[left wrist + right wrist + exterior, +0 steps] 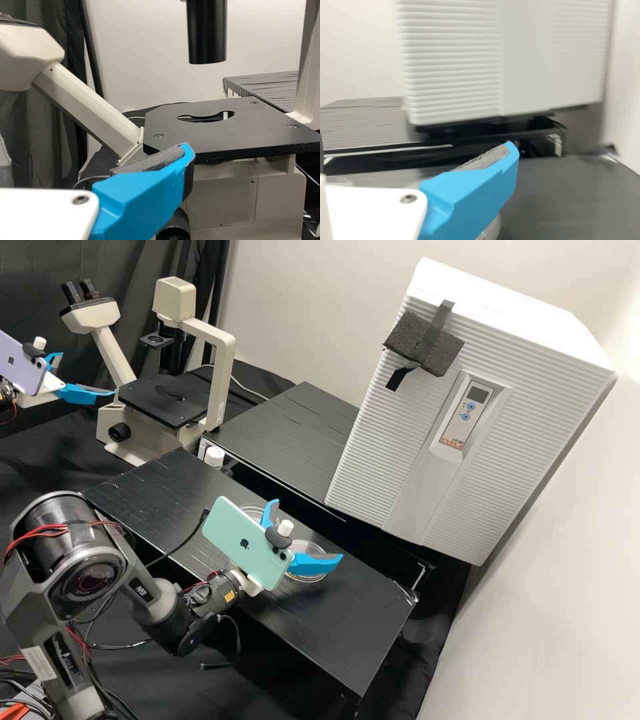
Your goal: Close the petri dish lid.
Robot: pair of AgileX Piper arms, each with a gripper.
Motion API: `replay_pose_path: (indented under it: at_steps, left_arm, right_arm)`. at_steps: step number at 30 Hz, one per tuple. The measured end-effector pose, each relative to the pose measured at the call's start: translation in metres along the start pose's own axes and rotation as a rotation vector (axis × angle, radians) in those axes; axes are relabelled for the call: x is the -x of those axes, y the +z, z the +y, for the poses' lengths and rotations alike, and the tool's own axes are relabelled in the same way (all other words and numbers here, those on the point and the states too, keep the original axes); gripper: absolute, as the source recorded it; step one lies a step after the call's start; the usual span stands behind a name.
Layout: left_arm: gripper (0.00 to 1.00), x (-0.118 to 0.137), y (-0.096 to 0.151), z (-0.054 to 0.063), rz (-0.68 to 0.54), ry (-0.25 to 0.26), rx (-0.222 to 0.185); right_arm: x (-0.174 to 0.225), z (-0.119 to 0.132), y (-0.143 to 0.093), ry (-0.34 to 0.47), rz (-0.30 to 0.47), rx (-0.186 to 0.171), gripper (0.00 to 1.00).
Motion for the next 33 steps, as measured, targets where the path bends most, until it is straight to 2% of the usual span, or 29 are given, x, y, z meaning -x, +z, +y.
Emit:
replay_pose_path:
  at_steps: [4,13,20,27,33]
  left_arm:
    - [1.00,0.000,0.000,0.000,0.000,0.000,0.000]
    - [1.00,0.000,0.000,0.000,0.000,0.000,0.000]
    - [1.00,0.000,0.000,0.000,0.000,0.000,0.000]
    - [1.00,0.000,0.000,0.000,0.000,0.000,0.000]
    - [1.00,0.000,0.000,0.000,0.000,0.000,0.000]
  right_arm:
    - [0.002,0.008,0.007,0.037,-0.030,-0.028,1.00]
    - [0.002,0.004,0.005,0.015,-0.022,-0.023,1.00]
    - [0.004,-0.005,0.012,-0.022,-0.058,-0.011,1.00]
    - [0.006,0.003,0.019,0.014,-0.089,-0.011,1.00]
    - [0.009,0.002,0.021,0.010,-0.100,-0.012,1.00]
